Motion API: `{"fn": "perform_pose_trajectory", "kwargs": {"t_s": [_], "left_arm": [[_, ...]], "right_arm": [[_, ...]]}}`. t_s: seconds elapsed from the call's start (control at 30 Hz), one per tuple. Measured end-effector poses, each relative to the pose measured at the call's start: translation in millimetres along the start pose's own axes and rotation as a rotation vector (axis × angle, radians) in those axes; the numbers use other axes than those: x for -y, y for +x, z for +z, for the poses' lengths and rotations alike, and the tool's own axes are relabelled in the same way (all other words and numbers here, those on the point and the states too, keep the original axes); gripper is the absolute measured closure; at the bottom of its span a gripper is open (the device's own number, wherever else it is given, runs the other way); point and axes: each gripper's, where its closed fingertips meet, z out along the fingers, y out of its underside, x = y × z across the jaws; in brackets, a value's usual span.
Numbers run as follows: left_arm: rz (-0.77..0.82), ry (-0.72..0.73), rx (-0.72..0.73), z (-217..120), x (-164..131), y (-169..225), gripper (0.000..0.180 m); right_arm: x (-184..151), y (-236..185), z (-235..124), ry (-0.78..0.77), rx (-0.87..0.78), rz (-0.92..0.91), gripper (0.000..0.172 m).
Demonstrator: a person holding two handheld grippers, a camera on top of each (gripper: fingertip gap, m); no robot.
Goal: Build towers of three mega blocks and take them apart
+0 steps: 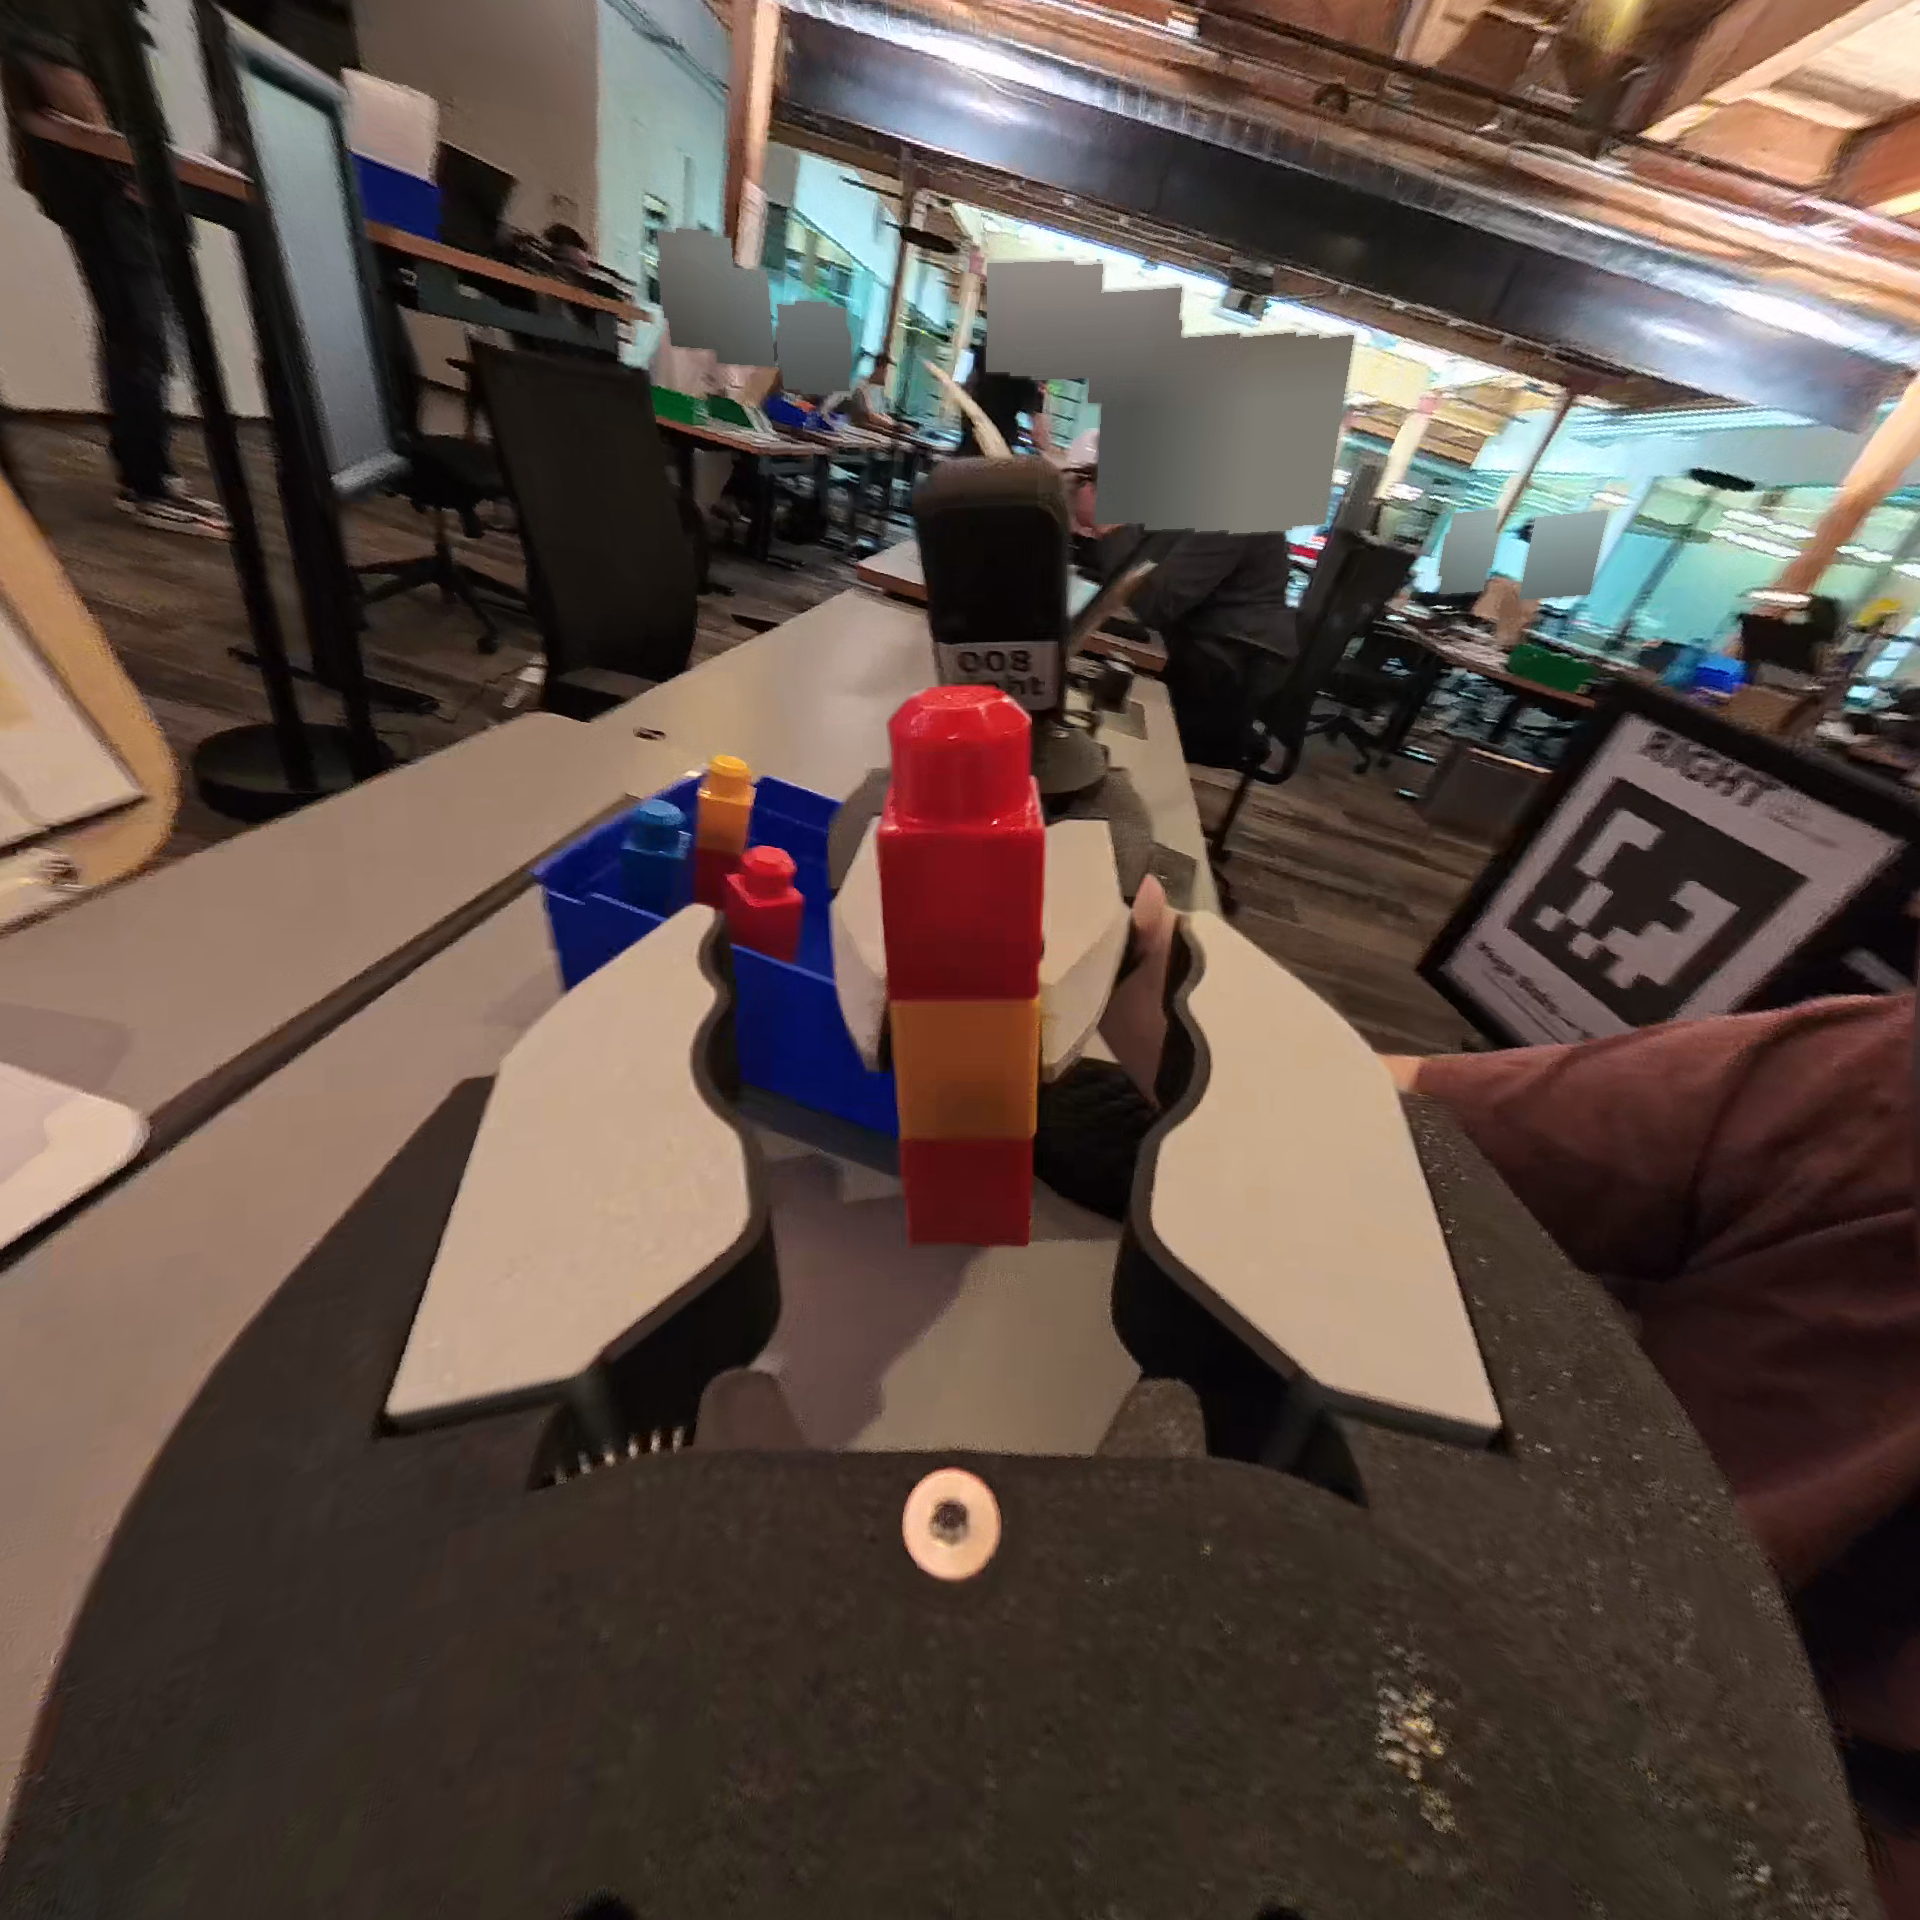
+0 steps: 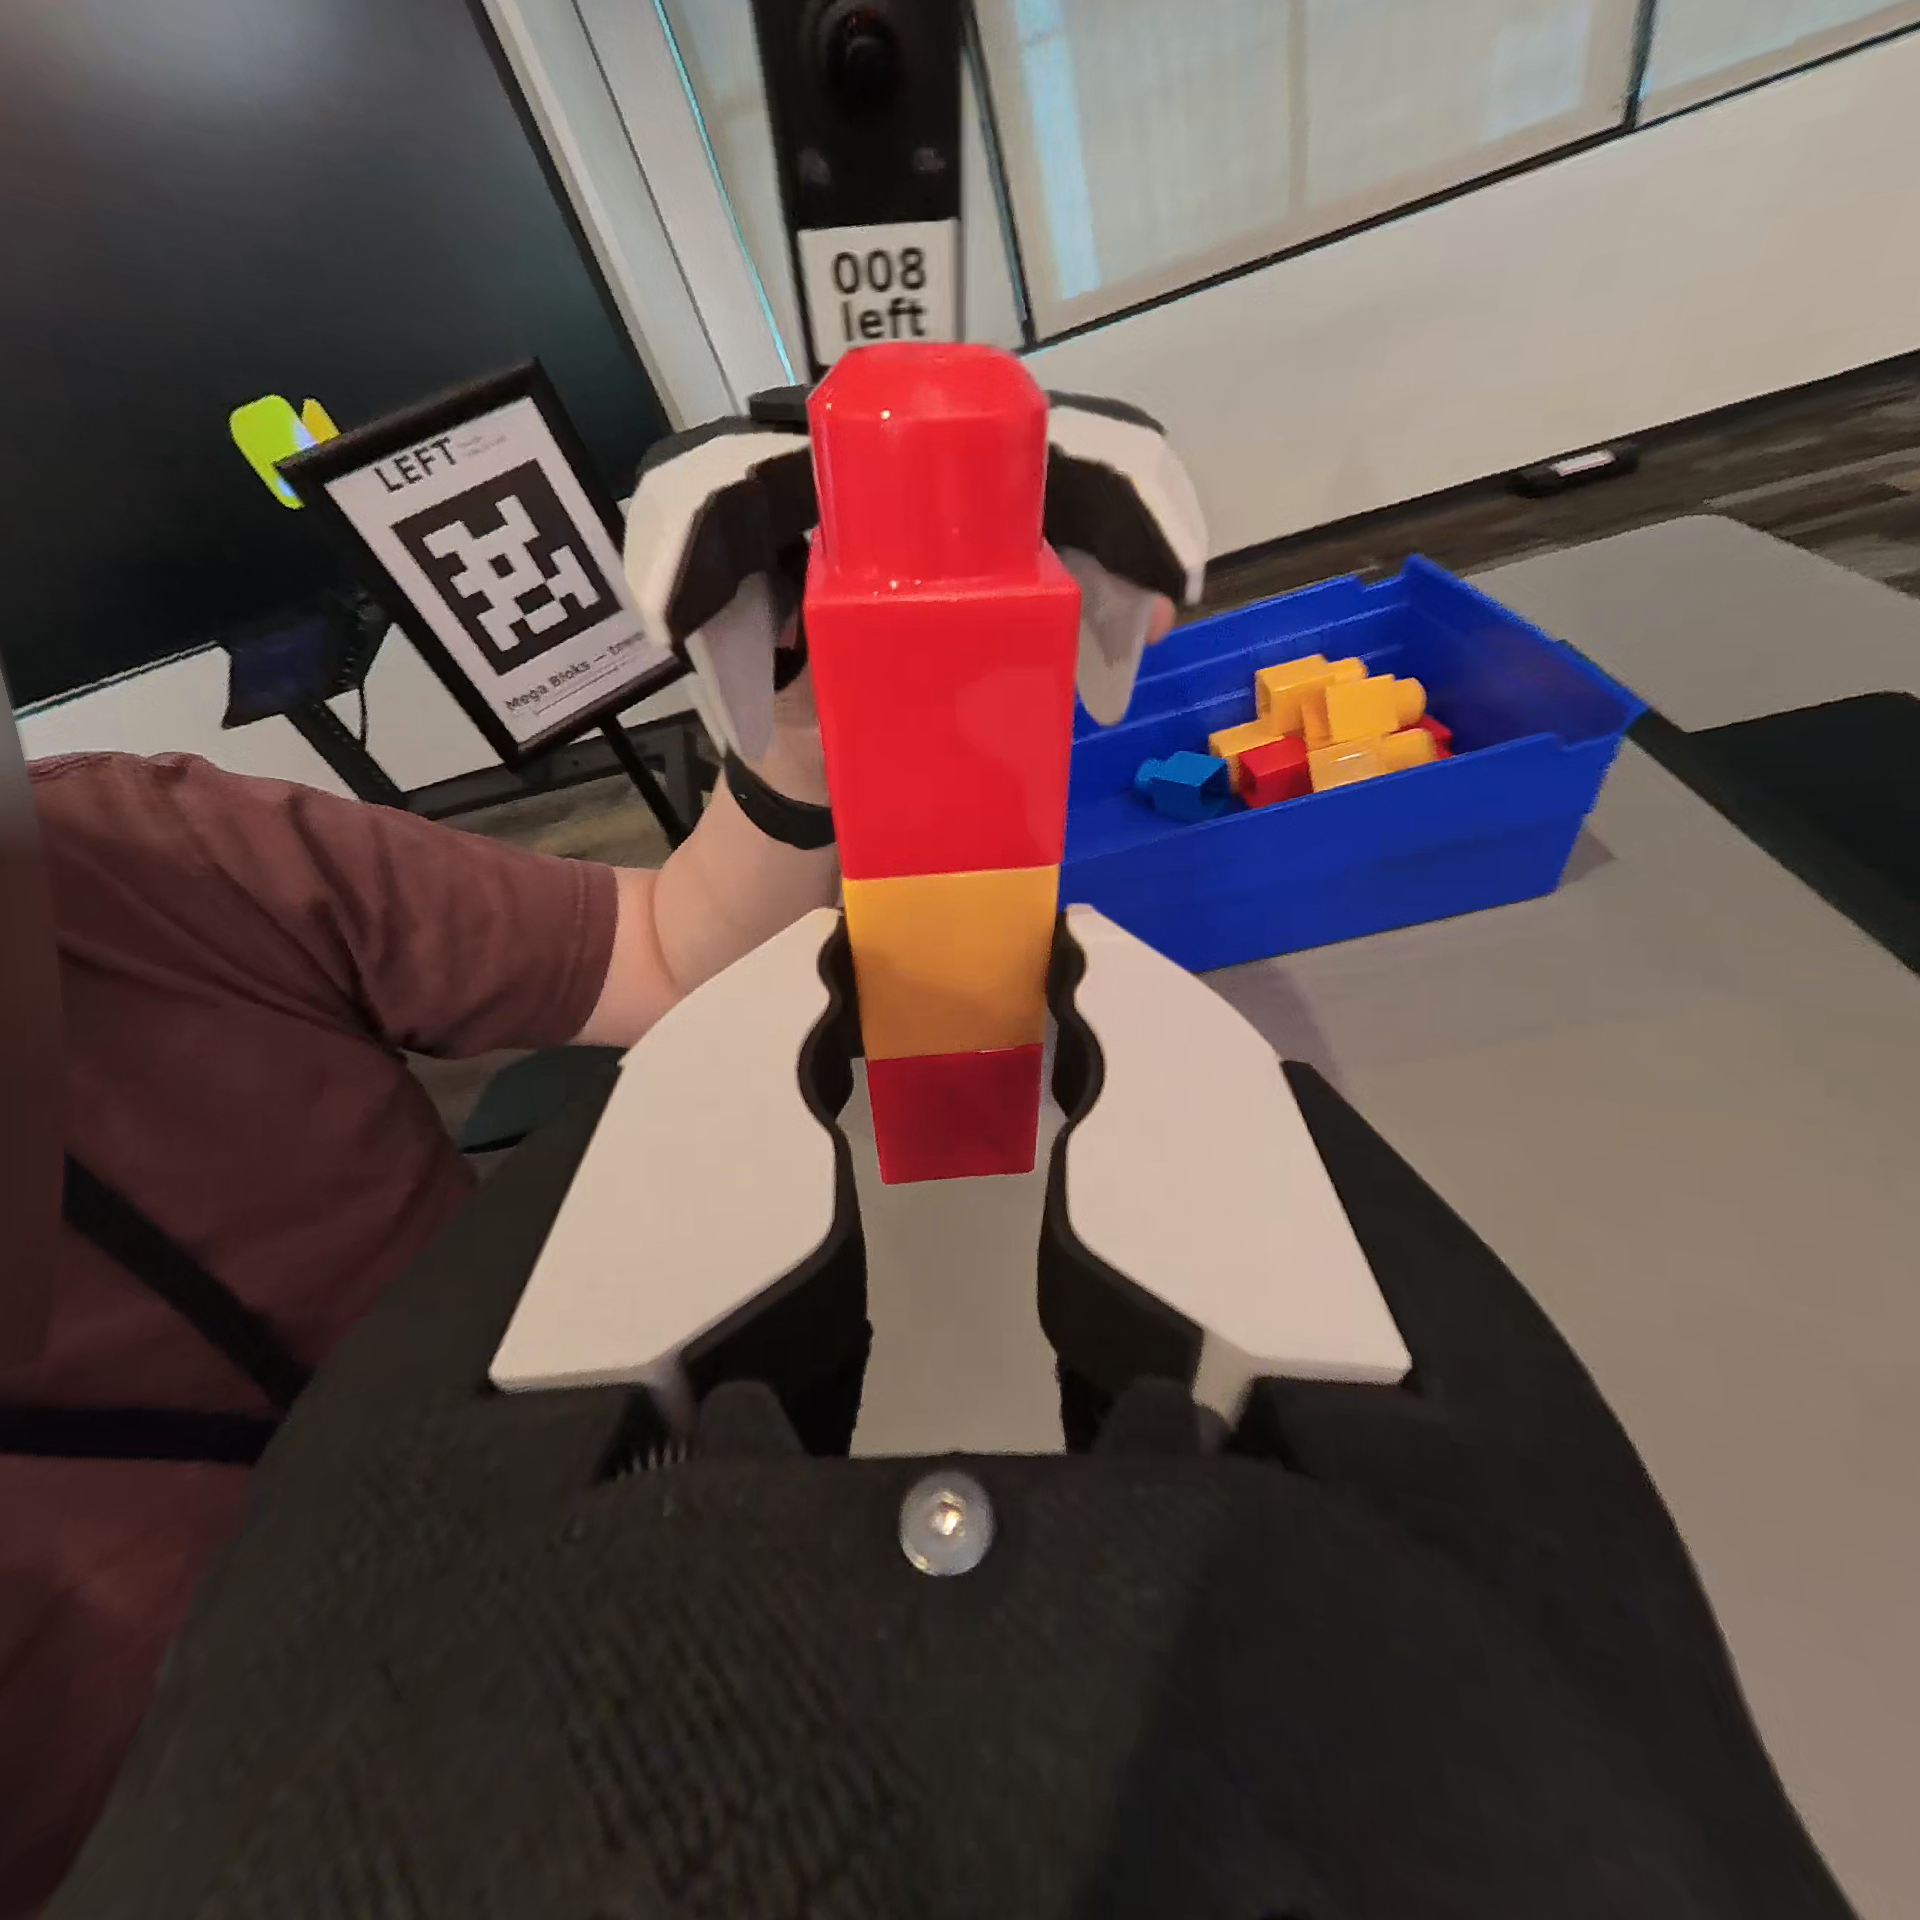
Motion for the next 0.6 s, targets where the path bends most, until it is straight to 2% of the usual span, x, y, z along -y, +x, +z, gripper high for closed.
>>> {"fn": "perform_pose_trajectory", "kwargs": {"t_s": [0.07, 0.23, 0.3, 0.37, 0.47, 0.6], "left_arm": [[0.077, 0.021, 0.147, -13, 10, -14, 0.101], [0.337, -0.011, 0.809, -70, 26, -80, 0.102], [0.374, -0.067, 0.986, -85, 24, -94, 0.103], [0.382, -0.139, 1.099, -93, 17, -105, 0.100], [0.419, -0.168, 1.233, -106, 15, -117, 0.099], [0.449, -0.169, 1.274, -113, 17, -125, 0.097]], "right_arm": [[8, 0, -12, 0.023, -0.019, -0.021, 0.136], [29, -41, -41, 0.121, 0.216, -0.001, 0.136], [32, -54, -50, 0.138, 0.295, -0.017, 0.136], [35, -60, -57, 0.160, 0.316, -0.032, 0.136], [41, -53, -66, 0.181, 0.184, -0.071, 0.136], [57, -37, -104, 0.259, -0.170, -0.165, 0.136]]}}
